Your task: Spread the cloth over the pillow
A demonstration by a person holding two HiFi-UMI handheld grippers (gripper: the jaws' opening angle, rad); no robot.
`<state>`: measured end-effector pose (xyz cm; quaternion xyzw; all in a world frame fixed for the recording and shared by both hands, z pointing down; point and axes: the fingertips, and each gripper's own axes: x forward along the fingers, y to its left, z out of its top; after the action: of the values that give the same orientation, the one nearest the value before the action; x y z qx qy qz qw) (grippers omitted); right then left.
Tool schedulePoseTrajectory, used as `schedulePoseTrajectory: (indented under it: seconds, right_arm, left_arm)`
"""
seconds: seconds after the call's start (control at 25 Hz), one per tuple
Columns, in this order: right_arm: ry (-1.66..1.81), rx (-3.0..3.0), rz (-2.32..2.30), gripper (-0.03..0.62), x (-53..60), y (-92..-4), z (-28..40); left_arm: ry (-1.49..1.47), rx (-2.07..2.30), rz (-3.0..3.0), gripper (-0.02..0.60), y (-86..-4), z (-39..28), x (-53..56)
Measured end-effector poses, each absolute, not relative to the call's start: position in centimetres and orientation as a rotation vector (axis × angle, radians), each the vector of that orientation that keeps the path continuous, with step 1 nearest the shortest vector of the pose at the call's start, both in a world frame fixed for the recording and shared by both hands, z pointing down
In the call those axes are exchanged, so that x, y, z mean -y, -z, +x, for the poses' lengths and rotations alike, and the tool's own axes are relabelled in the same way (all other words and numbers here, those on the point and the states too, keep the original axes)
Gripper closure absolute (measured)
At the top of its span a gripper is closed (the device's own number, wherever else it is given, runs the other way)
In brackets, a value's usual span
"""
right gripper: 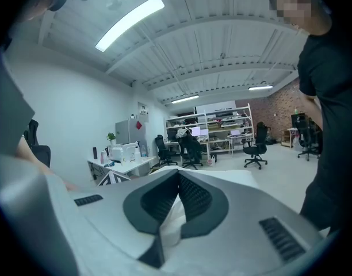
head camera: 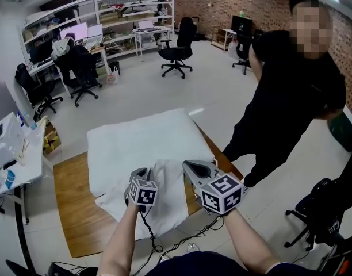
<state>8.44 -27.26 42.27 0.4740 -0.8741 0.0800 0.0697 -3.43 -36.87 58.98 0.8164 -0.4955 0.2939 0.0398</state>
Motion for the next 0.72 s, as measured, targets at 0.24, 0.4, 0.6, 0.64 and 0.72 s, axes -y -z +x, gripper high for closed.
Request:
schedulePoseTrajectory:
  seconds: [0.24, 0.4, 0.6, 0.64, 0.72]
  right_arm:
    - [-0.248, 2.653, 1.41, 0.591, 27.4, -42.2, 7.4]
    - [-0.251, 2.661, 1.403, 0.591, 27.1, -42.3, 7.2]
    - [-0.235, 2.668, 1.399, 0.591, 26.9, -42.0, 7.2]
    - [-0.232, 2.669, 1.396, 0.591, 26.9, -42.0, 7.2]
    - [-0.23, 2.665, 1.392, 0.591, 26.8, -42.1, 7.2]
  left_arm:
    - [-0.815, 1.547, 2.469, 0.555, -57.6, -5.6, 36.3]
    - [-0.696, 1.585, 2.453, 0.558, -55.4, -7.6, 35.8]
    - [-0.522, 1.65, 2.405, 0.56, -51.8, -11.1, 35.0]
    - [-0.493, 1.669, 2.402, 0.56, -50.9, -12.0, 34.9]
    - [-0.448, 1.713, 2.399, 0.56, -49.0, -13.5, 34.5]
